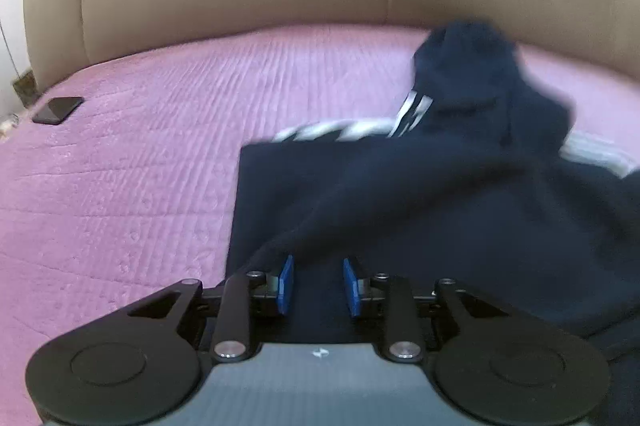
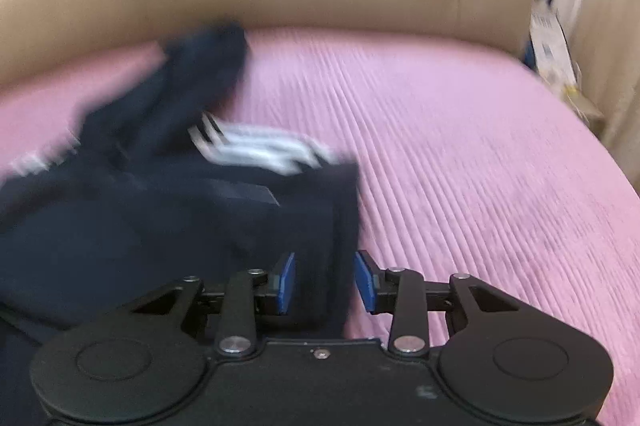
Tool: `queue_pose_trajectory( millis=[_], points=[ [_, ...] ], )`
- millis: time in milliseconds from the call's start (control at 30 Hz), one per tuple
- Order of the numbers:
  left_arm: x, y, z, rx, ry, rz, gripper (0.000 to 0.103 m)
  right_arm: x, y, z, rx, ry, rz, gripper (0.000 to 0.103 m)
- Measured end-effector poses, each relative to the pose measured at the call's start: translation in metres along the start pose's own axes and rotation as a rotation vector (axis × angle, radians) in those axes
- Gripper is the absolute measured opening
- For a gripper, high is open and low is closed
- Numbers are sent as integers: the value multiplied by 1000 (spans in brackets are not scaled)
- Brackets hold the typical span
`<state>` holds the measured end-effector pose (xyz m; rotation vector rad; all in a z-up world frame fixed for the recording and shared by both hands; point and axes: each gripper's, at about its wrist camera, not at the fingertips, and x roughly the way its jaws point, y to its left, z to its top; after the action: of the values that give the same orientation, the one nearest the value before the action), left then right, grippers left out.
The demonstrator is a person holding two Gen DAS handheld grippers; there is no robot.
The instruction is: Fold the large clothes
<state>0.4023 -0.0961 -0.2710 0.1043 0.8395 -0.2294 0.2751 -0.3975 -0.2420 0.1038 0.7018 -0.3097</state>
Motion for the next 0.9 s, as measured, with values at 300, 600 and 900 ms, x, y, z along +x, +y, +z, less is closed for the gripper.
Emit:
queue_pose_trajectory(
  millis=[300, 600, 900],
  points=[
    [33, -15, -10, 15, 107, -106, 3, 81, 37, -29, -87, 203, 43, 18],
    [29, -17, -31, 88, -9, -97, 4, 69, 30, -41, -84, 128, 69, 14],
    [4, -40, 17, 117, -135, -182, 19, 49, 32, 22, -35, -180, 121, 36]
  ],
)
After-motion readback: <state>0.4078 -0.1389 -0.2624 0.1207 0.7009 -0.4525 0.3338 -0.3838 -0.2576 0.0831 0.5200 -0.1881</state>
